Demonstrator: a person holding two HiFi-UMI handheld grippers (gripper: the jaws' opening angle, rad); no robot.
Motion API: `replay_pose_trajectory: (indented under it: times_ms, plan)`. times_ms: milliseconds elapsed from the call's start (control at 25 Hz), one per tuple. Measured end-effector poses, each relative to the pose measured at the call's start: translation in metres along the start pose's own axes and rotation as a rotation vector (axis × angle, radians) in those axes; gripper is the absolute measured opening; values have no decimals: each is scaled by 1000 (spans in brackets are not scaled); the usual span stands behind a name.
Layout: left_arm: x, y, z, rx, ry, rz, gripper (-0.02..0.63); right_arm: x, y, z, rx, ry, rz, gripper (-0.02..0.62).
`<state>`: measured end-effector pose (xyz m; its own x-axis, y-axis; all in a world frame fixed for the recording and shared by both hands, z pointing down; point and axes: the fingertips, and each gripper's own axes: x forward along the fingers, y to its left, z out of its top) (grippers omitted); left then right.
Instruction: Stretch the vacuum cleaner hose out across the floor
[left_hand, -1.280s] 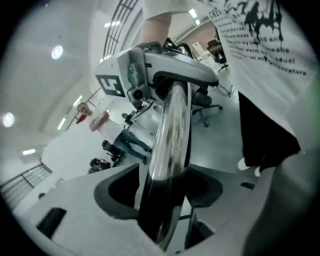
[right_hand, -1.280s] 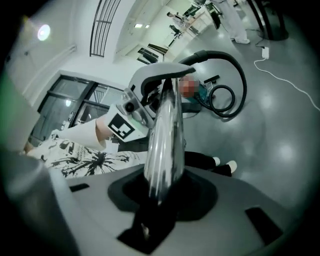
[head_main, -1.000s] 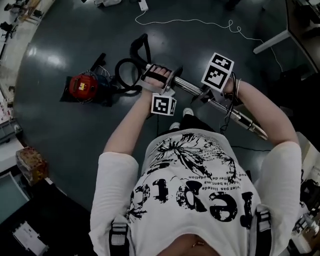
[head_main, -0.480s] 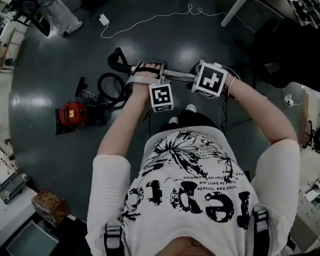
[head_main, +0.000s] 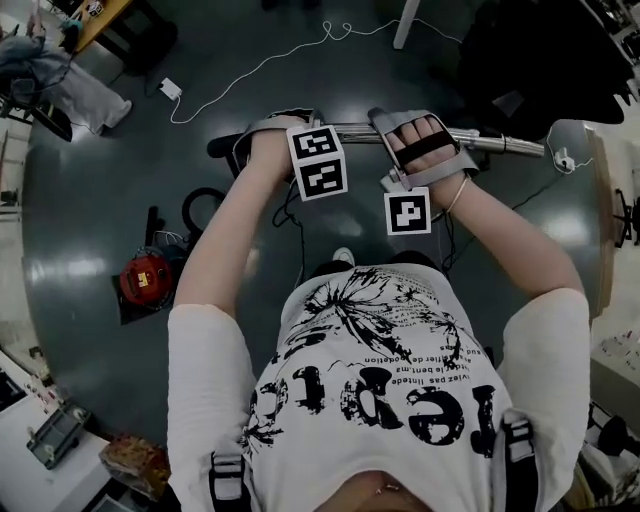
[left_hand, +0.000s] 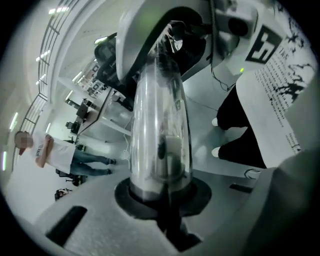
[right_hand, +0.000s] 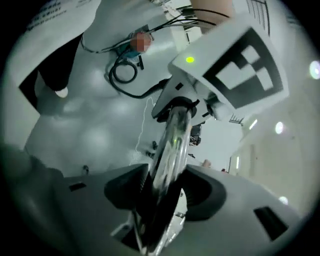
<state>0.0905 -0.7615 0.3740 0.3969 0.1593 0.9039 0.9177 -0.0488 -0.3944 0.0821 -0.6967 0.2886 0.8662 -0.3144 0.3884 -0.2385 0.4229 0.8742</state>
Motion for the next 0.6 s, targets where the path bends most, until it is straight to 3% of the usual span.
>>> replay_pose_trajectory:
  times_ms: [160,280,400,440,600]
  plan:
    - [-2,-5,52,8,-24,-218,42,-3,5,-55,-32,108,-81,179]
    - [-2,-16,93,2,-11,-374,41,-4,22,-99,17,171,-50,178]
    - [-2,-25,135,0,29,-504,41,-7,56,-136,161,167,85,168]
    - [-1,-30,149,2,39,-559,40,-10,71,-146,198,149,142,130]
    - [8,-55,218,31,27,-757,40,-38,126,-204,264,133,343,90]
